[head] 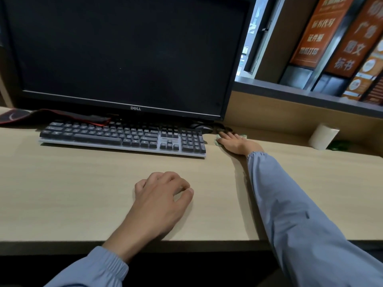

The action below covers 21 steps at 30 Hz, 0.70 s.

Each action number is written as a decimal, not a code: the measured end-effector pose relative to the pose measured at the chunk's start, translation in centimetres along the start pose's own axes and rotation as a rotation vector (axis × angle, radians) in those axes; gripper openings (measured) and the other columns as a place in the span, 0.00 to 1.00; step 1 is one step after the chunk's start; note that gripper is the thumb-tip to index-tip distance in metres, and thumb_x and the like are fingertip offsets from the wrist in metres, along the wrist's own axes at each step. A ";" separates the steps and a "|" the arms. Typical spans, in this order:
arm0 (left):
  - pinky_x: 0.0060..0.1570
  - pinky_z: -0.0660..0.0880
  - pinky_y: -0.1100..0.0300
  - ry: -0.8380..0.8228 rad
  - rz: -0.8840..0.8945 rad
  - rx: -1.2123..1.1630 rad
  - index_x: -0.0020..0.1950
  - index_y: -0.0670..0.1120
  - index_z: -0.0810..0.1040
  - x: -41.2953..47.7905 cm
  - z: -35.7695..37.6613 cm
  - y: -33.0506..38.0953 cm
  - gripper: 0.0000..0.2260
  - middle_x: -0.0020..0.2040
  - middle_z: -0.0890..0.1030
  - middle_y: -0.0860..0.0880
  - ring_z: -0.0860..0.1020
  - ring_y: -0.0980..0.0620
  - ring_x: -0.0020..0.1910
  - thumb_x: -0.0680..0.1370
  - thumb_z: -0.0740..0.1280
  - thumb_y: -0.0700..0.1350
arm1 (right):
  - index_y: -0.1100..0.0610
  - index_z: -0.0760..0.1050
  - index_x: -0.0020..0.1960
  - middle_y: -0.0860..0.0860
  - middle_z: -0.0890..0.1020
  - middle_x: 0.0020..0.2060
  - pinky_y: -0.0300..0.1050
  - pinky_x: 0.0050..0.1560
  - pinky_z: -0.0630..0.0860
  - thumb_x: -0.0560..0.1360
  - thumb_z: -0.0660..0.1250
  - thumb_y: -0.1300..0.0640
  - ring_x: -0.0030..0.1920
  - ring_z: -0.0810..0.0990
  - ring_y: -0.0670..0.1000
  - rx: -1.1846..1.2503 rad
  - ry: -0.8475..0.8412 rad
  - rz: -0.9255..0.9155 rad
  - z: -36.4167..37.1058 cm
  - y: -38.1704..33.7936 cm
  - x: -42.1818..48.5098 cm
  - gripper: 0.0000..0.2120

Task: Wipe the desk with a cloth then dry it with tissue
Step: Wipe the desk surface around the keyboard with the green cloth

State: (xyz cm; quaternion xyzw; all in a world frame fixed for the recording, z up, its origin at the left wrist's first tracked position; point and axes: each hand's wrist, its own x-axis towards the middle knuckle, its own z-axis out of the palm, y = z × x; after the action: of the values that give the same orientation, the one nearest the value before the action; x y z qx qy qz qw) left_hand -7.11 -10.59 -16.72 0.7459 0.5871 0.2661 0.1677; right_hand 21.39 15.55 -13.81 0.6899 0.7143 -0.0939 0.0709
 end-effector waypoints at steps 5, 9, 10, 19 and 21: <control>0.65 0.53 0.56 -0.014 -0.002 0.014 0.61 0.62 0.78 0.1 -0.1 0.0 0.17 0.64 0.72 0.68 0.63 0.62 0.68 0.83 0.53 0.63 | 0.42 0.44 0.84 0.48 0.45 0.84 0.65 0.78 0.43 0.84 0.44 0.36 0.83 0.42 0.55 0.010 0.020 -0.050 0.8 -1.3 -1.6 0.30; 0.65 0.53 0.55 -0.024 -0.003 0.017 0.62 0.62 0.79 0.1 -0.2 0.1 0.17 0.65 0.73 0.66 0.63 0.60 0.70 0.84 0.53 0.62 | 0.39 0.43 0.83 0.45 0.44 0.84 0.63 0.79 0.41 0.84 0.44 0.35 0.83 0.40 0.53 0.035 0.023 -0.080 1.4 -2.6 -2.9 0.30; 0.65 0.53 0.55 -0.023 -0.003 0.013 0.62 0.62 0.79 0.1 -0.2 0.1 0.17 0.65 0.73 0.66 0.63 0.59 0.70 0.84 0.53 0.62 | 0.38 0.43 0.83 0.45 0.44 0.84 0.62 0.79 0.41 0.84 0.43 0.35 0.83 0.40 0.52 0.029 0.021 -0.093 1.6 -3.0 -3.1 0.29; 0.68 0.55 0.52 -0.022 0.001 0.023 0.63 0.61 0.80 -0.1 -0.5 0.3 0.18 0.67 0.74 0.65 0.65 0.58 0.69 0.84 0.53 0.61 | 0.45 0.44 0.84 0.45 0.43 0.84 0.58 0.81 0.43 0.86 0.42 0.41 0.83 0.40 0.52 -0.054 0.005 -0.212 1.8 -5.0 -5.2 0.28; 0.68 0.56 0.52 -0.024 0.004 0.026 0.63 0.61 0.80 -0.2 -0.6 0.2 0.18 0.67 0.74 0.64 0.65 0.57 0.69 0.85 0.53 0.61 | 0.44 0.43 0.84 0.46 0.43 0.84 0.57 0.81 0.42 0.86 0.41 0.42 0.83 0.40 0.52 -0.055 -0.002 -0.226 1.7 -5.3 -6.1 0.27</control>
State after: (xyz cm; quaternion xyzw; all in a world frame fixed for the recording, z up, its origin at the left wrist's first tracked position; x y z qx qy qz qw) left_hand -7.33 -10.87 -16.20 0.7524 0.5869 0.2498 0.1643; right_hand 16.26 9.04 -13.83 0.6028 0.7897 -0.0824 0.0792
